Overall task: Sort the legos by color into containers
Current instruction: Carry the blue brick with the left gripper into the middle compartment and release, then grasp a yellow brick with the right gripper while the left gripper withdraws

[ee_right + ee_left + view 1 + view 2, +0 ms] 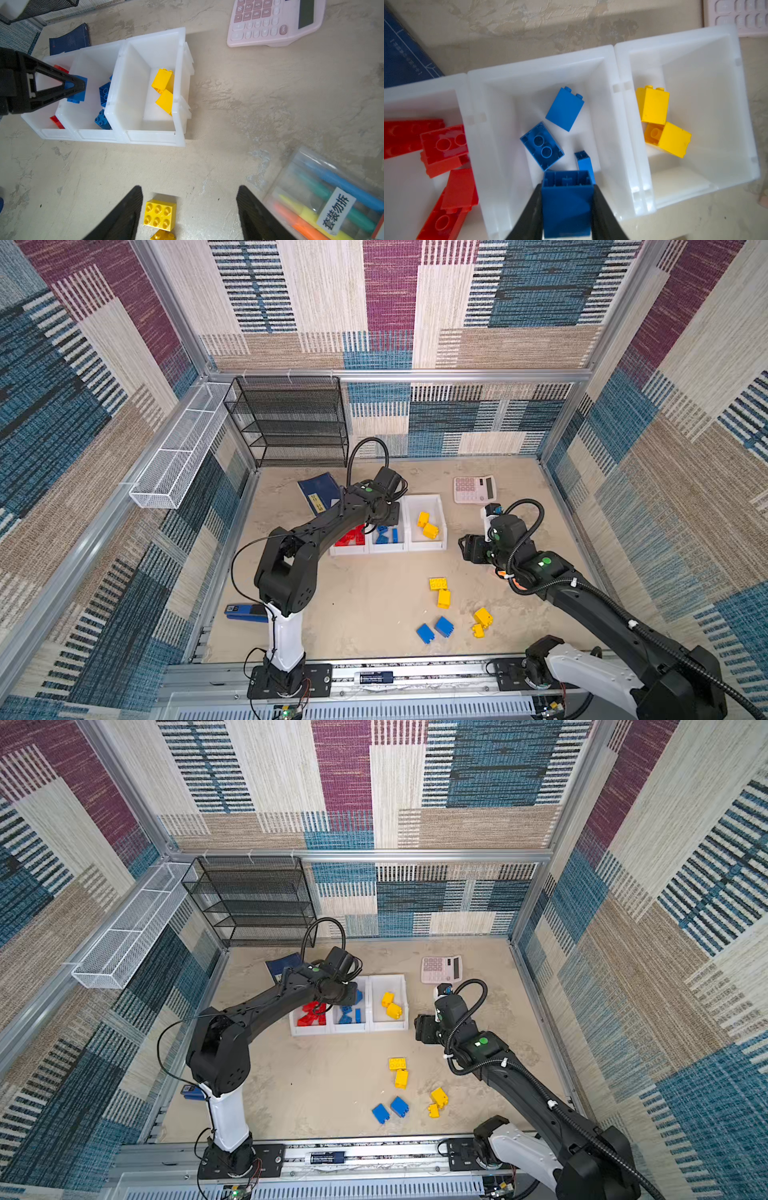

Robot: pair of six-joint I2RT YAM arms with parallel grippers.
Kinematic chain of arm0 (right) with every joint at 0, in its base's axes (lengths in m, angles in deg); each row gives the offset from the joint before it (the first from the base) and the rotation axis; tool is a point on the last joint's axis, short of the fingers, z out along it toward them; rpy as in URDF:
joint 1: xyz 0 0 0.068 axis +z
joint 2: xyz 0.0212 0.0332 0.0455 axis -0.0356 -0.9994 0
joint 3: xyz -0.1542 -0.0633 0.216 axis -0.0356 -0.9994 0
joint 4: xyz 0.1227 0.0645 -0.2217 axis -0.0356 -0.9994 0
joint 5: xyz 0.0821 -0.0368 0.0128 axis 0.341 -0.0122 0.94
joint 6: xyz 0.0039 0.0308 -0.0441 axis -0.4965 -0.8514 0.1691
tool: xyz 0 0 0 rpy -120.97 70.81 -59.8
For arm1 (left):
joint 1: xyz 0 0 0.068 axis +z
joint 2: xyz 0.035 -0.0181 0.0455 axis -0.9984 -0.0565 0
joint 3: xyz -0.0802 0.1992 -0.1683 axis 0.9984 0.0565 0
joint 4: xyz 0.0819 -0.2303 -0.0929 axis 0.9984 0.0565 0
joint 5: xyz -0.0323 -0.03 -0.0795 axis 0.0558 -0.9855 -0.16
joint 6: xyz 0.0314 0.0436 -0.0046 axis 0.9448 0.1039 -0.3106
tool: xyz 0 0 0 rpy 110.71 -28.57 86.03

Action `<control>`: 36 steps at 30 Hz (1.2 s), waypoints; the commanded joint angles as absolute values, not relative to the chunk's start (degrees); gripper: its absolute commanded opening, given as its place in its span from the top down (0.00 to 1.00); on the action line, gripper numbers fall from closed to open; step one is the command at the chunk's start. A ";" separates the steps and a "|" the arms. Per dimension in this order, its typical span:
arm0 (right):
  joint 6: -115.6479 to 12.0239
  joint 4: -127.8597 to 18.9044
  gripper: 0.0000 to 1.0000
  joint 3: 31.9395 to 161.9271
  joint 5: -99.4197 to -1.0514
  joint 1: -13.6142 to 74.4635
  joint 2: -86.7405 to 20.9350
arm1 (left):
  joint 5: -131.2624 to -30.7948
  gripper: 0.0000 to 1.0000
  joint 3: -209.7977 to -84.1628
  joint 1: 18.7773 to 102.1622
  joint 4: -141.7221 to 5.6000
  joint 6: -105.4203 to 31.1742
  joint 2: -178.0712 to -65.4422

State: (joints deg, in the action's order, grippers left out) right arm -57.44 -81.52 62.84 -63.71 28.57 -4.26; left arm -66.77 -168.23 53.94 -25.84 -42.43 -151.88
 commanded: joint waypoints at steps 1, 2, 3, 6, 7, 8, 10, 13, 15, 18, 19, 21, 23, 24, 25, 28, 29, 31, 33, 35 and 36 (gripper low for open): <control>-58.11 -81.96 0.26 62.84 -63.84 28.61 -4.15 | -68.34 0.57 -170.44 54.06 -24.38 -40.62 -153.54; -58.23 -82.11 0.26 62.83 -63.89 28.59 -4.08 | -68.64 0.49 -170.68 54.09 -24.40 -40.71 -153.77; -58.26 -82.22 0.26 62.87 -63.83 28.59 -4.08 | -69.13 0.44 -170.78 54.10 -24.39 -40.89 -153.91; -58.65 -82.32 0.25 62.55 -63.85 28.58 -4.07 | -69.72 0.39 -170.31 54.12 -24.71 -41.14 -153.41; -58.76 -82.27 0.25 62.34 -63.76 28.59 -4.04 | -69.72 0.38 -169.91 54.15 -24.93 -41.26 -153.03; -58.89 -82.22 0.25 62.17 -63.72 28.61 -4.08 | -69.72 0.37 -169.32 54.23 -25.20 -41.34 -152.53; -59.01 -82.13 0.25 61.91 -63.54 28.59 -4.16 | -69.77 0.37 -168.07 54.27 -25.56 -41.43 -151.34; -59.17 -82.13 0.25 61.60 -63.24 28.58 -4.49 | -69.80 0.37 -165.42 54.41 -26.61 -41.99 -149.11; -59.24 -82.05 0.25 61.34 -63.10 28.54 -4.79 | -70.31 0.37 -162.99 54.50 -27.63 -42.63 -147.19; -59.48 -82.12 0.25 60.85 -62.75 28.60 -5.67 | -71.04 0.37 -158.03 54.59 -29.94 -43.86 -143.60; -59.60 -82.20 0.25 60.66 -62.62 28.60 -6.06 | -70.97 0.37 -156.79 54.67 -30.42 -44.14 -142.62; -59.93 -82.69 0.25 60.33 -62.19 28.63 -7.25 | -70.72 0.37 -154.20 55.02 -30.71 -44.68 -140.30; -60.20 -82.76 0.27 59.72 -60.87 28.67 -8.16 | -70.47 0.37 -151.64 55.49 -31.05 -45.41 -137.86; -60.40 -82.79 0.28 59.48 -60.27 28.67 -8.56 | -70.38 0.37 -150.28 55.62 -31.43 -45.86 -136.73; -61.04 -82.86 0.30 59.16 -59.64 28.75 -8.91 | -70.27 0.37 -148.62 55.82 -31.95 -46.53 -135.21; -62.84 -82.32 0.32 58.07 -58.26 29.90 -9.66 | -71.10 0.37 -143.51 56.00 -34.17 -48.17 -131.29; -63.46 -81.93 0.32 57.78 -58.26 30.79 -9.78 | -71.55 0.37 -141.45 55.99 -35.15 -48.70 -129.91; -64.31 -81.45 0.33 57.56 -58.55 32.62 -10.47 | -71.55 0.37 -138.25 55.99 -36.17 -49.92 -127.59; -64.85 -81.43 0.33 57.99 -59.39 34.95 -11.79 | -70.72 0.37 -135.97 56.06 -36.58 -50.46 -125.47; -64.99 -81.77 0.32 58.93 -60.02 37.80 -14.22 | -70.02 0.37 -134.36 56.00 -36.49 -50.43 -123.91; -64.96 -82.00 0.32 59.47 -60.27 38.86 -15.57 | -69.78 0.37 -133.99 56.02 -36.16 -50.44 -123.45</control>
State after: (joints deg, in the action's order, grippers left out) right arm -63.59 -82.88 58.29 -59.38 36.85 -13.50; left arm -70.68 -135.08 55.89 -34.59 -48.79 -124.74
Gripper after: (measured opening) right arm 0.677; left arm 0.632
